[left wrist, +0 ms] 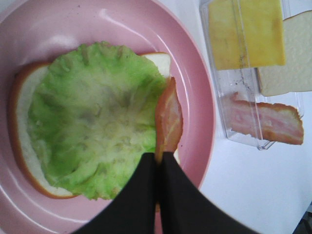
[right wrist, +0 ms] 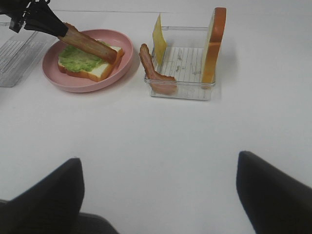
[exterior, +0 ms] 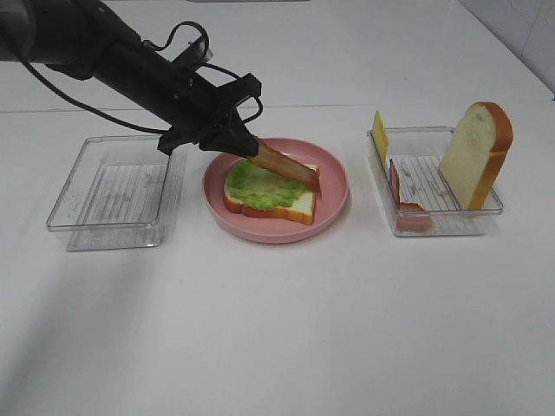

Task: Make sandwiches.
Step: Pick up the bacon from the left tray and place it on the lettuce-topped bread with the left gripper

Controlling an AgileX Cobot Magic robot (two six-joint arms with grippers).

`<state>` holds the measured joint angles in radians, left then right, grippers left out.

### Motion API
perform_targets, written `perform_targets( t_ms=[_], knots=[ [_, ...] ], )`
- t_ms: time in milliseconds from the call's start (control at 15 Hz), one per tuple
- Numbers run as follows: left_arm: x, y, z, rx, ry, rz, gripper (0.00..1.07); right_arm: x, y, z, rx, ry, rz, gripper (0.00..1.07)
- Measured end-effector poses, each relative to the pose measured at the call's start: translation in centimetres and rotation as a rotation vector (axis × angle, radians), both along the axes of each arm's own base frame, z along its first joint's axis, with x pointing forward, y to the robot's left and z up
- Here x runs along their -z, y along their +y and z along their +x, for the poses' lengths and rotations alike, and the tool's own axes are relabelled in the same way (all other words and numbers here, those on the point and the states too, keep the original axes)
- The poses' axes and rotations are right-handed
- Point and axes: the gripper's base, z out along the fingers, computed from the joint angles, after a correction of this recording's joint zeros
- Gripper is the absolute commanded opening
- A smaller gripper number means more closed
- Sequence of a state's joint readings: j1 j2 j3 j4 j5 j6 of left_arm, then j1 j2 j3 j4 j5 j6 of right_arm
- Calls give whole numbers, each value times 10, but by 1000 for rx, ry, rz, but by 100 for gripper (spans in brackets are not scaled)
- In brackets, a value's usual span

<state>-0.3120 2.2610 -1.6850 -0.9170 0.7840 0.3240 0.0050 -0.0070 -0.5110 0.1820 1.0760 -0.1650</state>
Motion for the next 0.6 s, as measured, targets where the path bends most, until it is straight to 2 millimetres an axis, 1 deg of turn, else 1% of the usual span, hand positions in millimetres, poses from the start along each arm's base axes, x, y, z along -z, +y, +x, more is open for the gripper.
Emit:
perform_targets(
  t_ms=[333, 400, 467, 533, 600],
  knots=[
    [4, 4, -1, 43, -26, 80, 0, 0, 0, 0, 0, 0, 0, 81],
    [4, 5, -1, 37, -19, 84, 3, 0, 0, 0, 0, 0, 0, 81],
    [4, 5, -1, 37, -19, 84, 3, 0, 0, 0, 0, 0, 0, 81],
    [5, 6, -1, 27, -15, 90, 7, 0, 0, 0, 0, 0, 0, 81],
    [5, 6, -1, 20, -9, 97, 16, 0, 0, 0, 0, 0, 0, 81]
  ],
)
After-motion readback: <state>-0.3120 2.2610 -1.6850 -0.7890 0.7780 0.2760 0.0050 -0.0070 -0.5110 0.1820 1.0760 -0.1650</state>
